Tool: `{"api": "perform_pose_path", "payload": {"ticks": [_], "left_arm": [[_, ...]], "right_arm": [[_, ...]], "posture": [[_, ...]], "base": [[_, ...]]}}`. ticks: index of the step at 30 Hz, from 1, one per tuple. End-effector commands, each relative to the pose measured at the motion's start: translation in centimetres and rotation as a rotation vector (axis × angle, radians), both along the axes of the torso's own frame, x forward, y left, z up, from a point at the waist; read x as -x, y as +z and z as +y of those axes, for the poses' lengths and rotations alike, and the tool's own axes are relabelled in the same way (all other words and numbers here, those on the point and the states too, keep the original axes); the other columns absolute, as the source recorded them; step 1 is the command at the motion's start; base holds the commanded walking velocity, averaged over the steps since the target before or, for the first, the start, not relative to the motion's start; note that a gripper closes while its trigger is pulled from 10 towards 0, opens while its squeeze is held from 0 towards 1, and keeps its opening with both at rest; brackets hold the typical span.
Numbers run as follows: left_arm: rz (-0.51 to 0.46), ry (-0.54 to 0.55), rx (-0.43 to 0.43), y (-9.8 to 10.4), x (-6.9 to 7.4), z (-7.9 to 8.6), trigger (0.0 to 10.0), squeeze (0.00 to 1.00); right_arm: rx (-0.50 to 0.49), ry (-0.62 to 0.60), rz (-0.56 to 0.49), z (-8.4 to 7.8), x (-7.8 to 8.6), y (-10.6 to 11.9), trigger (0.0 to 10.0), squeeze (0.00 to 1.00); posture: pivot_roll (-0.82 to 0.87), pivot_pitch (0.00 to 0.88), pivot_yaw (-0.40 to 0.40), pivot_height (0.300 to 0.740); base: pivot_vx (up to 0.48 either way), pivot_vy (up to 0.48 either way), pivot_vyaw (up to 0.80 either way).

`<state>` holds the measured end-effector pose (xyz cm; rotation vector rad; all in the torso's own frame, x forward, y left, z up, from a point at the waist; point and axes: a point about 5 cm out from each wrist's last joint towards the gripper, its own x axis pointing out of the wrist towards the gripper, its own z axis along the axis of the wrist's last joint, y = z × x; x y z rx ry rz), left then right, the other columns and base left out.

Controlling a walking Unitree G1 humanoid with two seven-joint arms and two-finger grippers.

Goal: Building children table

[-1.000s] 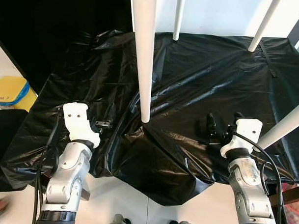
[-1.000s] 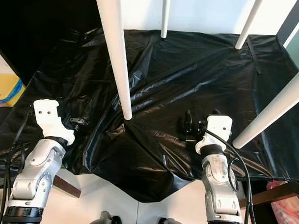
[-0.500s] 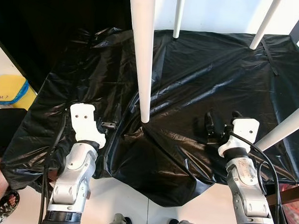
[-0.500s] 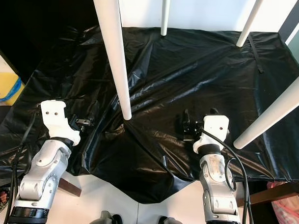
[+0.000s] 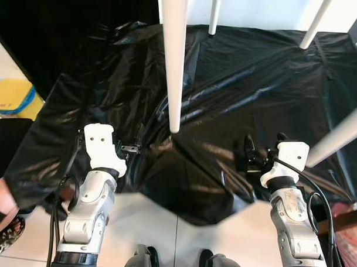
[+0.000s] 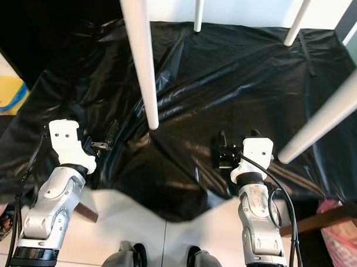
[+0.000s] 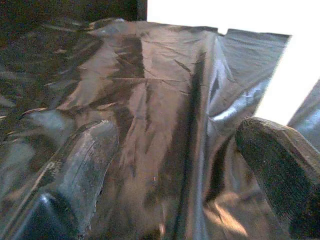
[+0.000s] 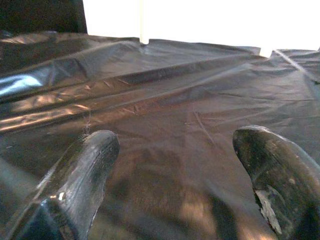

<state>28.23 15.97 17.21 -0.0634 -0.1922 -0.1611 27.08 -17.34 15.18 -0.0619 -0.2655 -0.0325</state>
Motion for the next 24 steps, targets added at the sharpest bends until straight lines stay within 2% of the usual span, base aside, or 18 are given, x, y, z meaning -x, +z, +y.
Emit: {"api": "perform_pose_path", "payload": {"ticks": [1,12,14,16,17,18,20,21,22,23,24], "left_arm": [[0.017,-0.004,-0.014,-0.4,0.2,0.1,10.0,0.00],[-0.017,0.013,0.014,0.6,0.0,-0.3,10.0,0.00],[-0.032,0.011,-0.015,0.4,0.2,-0.4,10.0,0.00],[-0.024,-0.021,-0.081,-0.7,0.8,-0.8,10.0,0.00],[-0.021,-0.043,-0.088,-1.2,1.1,-1.1,10.0,0.00],[-0.011,-0.100,-0.086,-1.7,1.7,-1.6,10.0,0.00],[-0.007,-0.188,-0.114,-2.3,2.5,-2.3,10.0,0.00],[0.007,-0.290,-0.140,-3.1,3.4,-2.8,10.0,0.00],[0.007,-0.290,-0.140,-3.1,3.4,-2.8,10.0,0.00],[0.051,-0.409,-0.176,-4.3,4.7,-3.1,10.0,0.00],[0.079,-0.447,-0.194,-5.1,5.2,-3.1,10.0,0.00]], "right_arm": [[-0.001,-0.010,0.019,-0.2,0.2,-0.6,10.0,0.00],[0.004,-0.017,0.018,-0.4,0.2,-0.5,10.0,0.00],[0.009,-0.010,0.024,-0.5,0.5,-0.8,10.0,0.00],[0.020,0.017,0.049,-0.7,1.2,-1.7,10.0,0.00],[0.025,0.048,0.061,-0.7,1.6,-2.1,10.0,0.00],[0.039,0.143,0.084,-0.2,2.3,-2.8,10.0,0.00],[0.047,0.253,0.129,0.4,3.0,-3.5,10.0,0.00],[0.071,0.352,0.180,0.6,3.7,-4.2,10.0,0.00],[0.071,0.352,0.180,0.6,3.7,-4.2,10.0,0.00],[0.099,0.463,0.259,0.3,4.5,-5.4,10.0,0.00],[0.109,0.503,0.295,0.1,4.8,-6.0,10.0,0.00]], "posture": [[-0.06,0.154,0.007,0.740],[-0.06,0.159,0.007,0.740],[-0.07,0.164,0.007,0.740],[-0.07,0.166,0.008,0.740],[-0.08,0.167,0.008,0.740],[-0.08,0.170,0.008,0.740],[-0.08,0.173,0.007,0.740],[-0.08,0.174,0.009,0.740],[-0.08,0.174,0.009,0.740],[-0.08,0.175,0.008,0.740],[-0.08,0.174,0.008,0.740]], "base": [[-0.277,0.000,0.00],[-0.050,0.000,0.00],[0.000,0.000,0.00],[0.000,0.000,0.00],[0.000,0.000,0.00],[0.000,0.000,0.00],[0.000,0.000,0.00],[0.000,0.000,0.00],[0.000,0.000,0.00],[0.000,0.000,0.00],[0.000,0.000,0.00]]}}
